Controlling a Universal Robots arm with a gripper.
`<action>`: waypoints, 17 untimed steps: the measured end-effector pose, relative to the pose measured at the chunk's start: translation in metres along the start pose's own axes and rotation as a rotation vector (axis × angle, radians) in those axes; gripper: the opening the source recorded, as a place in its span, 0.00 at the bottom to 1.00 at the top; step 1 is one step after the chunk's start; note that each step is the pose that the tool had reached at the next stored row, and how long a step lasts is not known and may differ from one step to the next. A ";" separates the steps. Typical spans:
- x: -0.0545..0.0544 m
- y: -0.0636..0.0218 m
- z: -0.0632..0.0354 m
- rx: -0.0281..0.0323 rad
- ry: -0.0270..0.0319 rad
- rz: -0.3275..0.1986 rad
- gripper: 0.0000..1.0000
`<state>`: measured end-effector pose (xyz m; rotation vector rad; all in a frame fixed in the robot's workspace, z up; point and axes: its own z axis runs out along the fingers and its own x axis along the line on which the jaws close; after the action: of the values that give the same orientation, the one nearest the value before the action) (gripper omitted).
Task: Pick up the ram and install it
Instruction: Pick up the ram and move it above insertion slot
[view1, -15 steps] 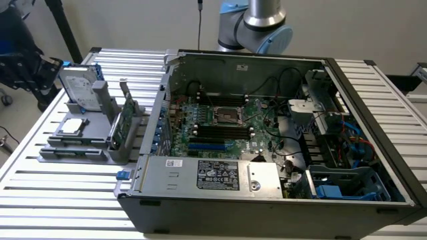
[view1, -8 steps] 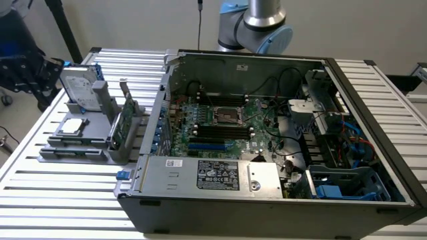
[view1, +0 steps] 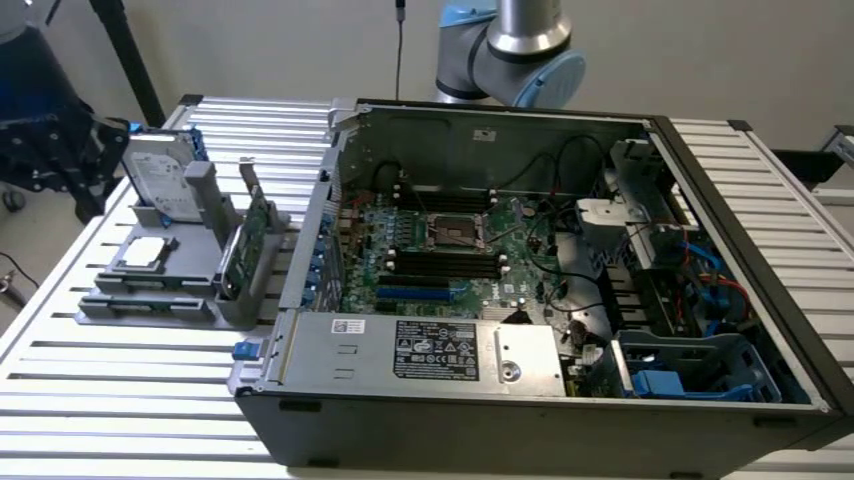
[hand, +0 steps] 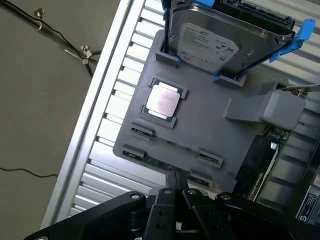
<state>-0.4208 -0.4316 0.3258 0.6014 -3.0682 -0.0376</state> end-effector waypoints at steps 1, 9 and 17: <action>0.000 0.0000 0.0007 0.0002 0.0005 -0.018 0.11; 0.000 -0.0002 0.0062 0.0016 0.0043 -0.163 0.11; 0.000 -0.0003 0.0117 0.0031 0.0082 -0.309 0.11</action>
<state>-0.4208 -0.4316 0.3141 1.0651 -2.9358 -0.0335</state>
